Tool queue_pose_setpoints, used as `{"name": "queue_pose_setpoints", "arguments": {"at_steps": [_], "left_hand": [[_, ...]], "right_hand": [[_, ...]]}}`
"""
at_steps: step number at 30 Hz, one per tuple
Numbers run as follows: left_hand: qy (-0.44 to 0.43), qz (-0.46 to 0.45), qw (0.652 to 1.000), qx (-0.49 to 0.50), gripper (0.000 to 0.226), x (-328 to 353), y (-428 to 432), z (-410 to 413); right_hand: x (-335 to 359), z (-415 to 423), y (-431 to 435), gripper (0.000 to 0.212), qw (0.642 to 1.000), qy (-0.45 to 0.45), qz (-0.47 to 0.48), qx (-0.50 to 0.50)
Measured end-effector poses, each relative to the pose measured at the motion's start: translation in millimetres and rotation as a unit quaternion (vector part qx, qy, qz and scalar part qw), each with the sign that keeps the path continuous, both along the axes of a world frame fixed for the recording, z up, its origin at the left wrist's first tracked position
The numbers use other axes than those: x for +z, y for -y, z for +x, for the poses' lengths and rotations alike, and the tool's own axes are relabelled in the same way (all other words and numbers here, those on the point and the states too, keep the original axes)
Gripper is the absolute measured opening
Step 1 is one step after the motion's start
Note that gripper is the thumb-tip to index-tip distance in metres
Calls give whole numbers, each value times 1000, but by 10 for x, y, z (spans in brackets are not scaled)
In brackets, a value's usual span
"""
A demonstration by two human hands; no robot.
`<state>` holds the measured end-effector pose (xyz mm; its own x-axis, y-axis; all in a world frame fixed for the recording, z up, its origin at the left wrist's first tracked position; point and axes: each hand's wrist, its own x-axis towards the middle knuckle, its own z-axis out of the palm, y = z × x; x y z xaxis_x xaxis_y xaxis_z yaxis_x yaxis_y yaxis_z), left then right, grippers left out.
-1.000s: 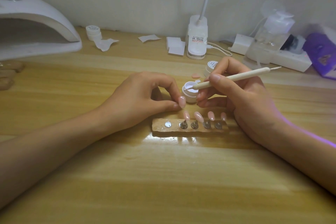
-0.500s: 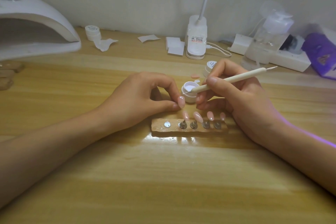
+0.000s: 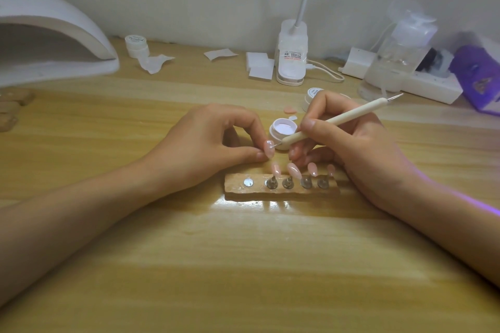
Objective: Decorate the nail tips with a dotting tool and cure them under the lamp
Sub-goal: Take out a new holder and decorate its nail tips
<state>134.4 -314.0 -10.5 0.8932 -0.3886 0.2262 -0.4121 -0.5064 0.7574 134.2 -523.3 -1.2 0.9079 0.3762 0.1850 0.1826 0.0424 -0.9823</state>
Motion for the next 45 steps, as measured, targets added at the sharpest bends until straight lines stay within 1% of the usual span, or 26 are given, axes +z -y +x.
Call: {"name": "queue_pose_setpoints", "arguments": {"at_steps": [15,25,35,38,41,45], "left_hand": [[3,3,1000,-2,19,-18,-12,16],[0,2,1000,-2,18,-11,-11,12],[2,1,1000,5,19,-19,-4,15],[1,4,1000,6,17,-26,-8,21],[2,6,1000,7,18,-31,-8,22],[6,9,1000,4,20,-26,-3,17]], "right_hand": [[4,-4,-3,22,1000,-4,-12,-3],[18,-8,-1,23,1000,7,26,6],[16,-11,3,21,999,14,33,8],[18,-15,-2,23,999,10,31,4],[16,-11,1,21,1000,3,17,7],[15,-5,-1,25,1000,0,-6,9]]}}
